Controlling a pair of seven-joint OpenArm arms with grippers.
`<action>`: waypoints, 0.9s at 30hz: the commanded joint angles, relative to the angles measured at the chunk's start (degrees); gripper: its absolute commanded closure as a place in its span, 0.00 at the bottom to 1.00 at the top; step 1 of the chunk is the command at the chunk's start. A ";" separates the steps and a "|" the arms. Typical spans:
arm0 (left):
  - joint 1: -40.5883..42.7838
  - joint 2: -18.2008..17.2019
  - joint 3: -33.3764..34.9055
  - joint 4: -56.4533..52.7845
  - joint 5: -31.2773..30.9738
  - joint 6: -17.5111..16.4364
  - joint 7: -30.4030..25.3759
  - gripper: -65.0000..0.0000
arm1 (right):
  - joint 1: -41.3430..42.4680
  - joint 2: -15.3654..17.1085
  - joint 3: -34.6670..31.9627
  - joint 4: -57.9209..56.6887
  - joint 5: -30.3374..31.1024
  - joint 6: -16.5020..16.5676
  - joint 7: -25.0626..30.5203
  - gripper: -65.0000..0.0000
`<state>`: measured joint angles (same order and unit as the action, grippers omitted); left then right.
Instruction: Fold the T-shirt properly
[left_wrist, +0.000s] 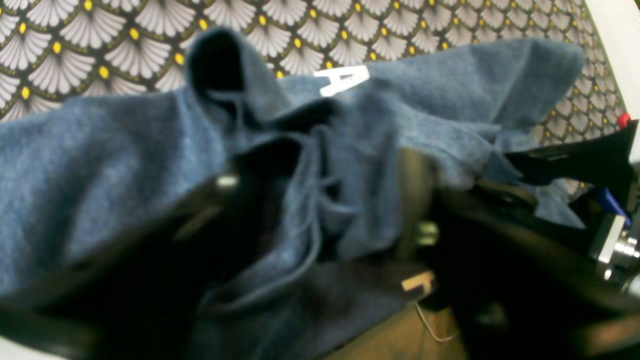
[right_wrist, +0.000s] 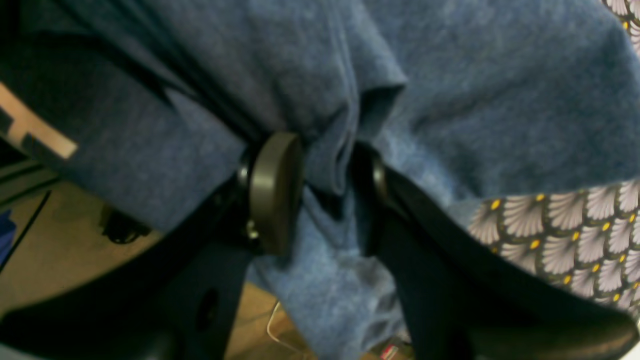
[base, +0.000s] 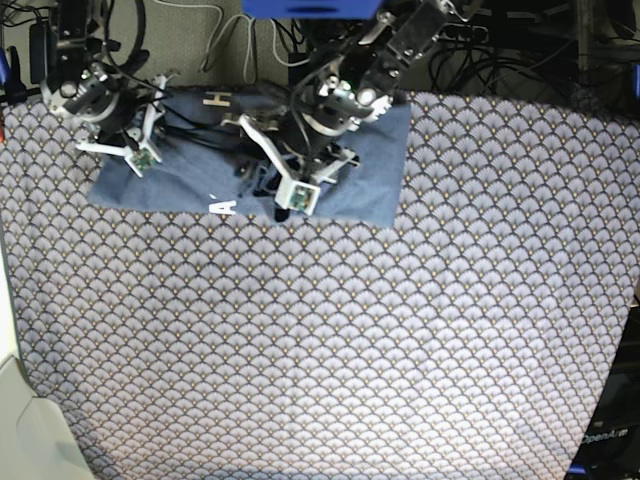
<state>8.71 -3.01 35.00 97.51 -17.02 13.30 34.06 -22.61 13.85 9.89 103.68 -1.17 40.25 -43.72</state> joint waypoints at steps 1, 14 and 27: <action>-0.40 0.59 0.20 1.34 -0.17 -0.51 -1.49 0.33 | -0.03 0.70 0.26 1.07 0.07 -0.25 0.25 0.67; 0.13 0.15 -1.82 6.09 -0.17 -0.07 -1.49 0.64 | 0.24 0.70 0.26 1.07 0.07 -0.25 0.25 0.67; 6.72 -2.84 -22.21 5.91 -0.17 -0.33 -1.23 0.99 | -0.03 0.53 0.79 7.05 0.07 -0.25 -0.01 0.66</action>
<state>15.88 -6.04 12.49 102.59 -17.04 13.45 34.09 -22.70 13.93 10.37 109.69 -1.30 40.23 -44.14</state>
